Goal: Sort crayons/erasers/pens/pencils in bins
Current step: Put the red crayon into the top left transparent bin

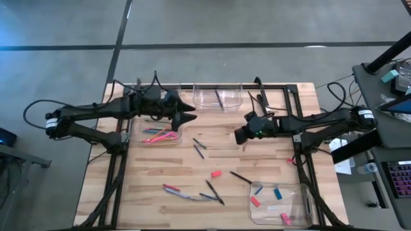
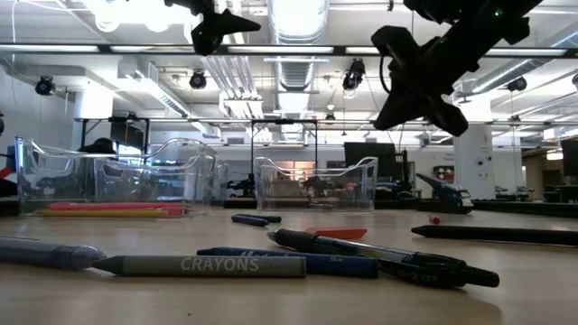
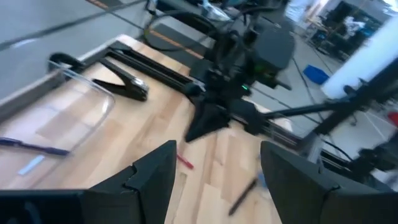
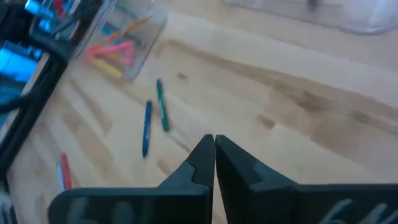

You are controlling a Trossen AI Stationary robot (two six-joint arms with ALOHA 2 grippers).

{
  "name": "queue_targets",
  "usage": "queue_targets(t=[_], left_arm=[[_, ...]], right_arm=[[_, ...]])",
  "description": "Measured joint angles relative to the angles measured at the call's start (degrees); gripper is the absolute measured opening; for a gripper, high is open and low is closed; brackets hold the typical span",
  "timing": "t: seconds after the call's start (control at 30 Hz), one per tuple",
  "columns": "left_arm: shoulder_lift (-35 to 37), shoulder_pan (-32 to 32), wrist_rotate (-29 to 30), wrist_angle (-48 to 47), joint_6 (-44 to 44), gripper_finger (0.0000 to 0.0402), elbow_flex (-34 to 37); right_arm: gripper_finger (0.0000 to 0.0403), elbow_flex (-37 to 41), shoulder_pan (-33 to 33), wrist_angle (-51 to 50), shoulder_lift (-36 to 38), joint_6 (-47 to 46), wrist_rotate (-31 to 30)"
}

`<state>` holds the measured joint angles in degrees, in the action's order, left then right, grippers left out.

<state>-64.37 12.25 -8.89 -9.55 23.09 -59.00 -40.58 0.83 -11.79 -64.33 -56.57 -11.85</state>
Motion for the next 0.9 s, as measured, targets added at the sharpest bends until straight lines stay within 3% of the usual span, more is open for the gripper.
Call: queue_targets(t=[0.23,0.57,0.73,0.9], left_arm=[[2.3,0.0,-7.9,-0.5,-0.2,0.0216,0.1],[7.4,0.0,-8.9,-0.5,-5.6,0.0216,0.3],[8.4,0.0,-8.9,-1.7,-7.4,0.0216,0.4],[7.7,0.0,-8.5,-2.1,-8.6,0.0216,0.5]], right_arm=[[0.0052,0.0,0.3,-0.7,-3.1,-8.6,0.3],[0.0177,-0.2,0.2,-5.1,-5.2,-18.0,-0.2],[0.0181,-0.2,0.2,-15.5,-5.2,-25.0,-0.2],[0.0172,-0.2,0.2,-19.9,-5.2,-27.5,-0.1]])
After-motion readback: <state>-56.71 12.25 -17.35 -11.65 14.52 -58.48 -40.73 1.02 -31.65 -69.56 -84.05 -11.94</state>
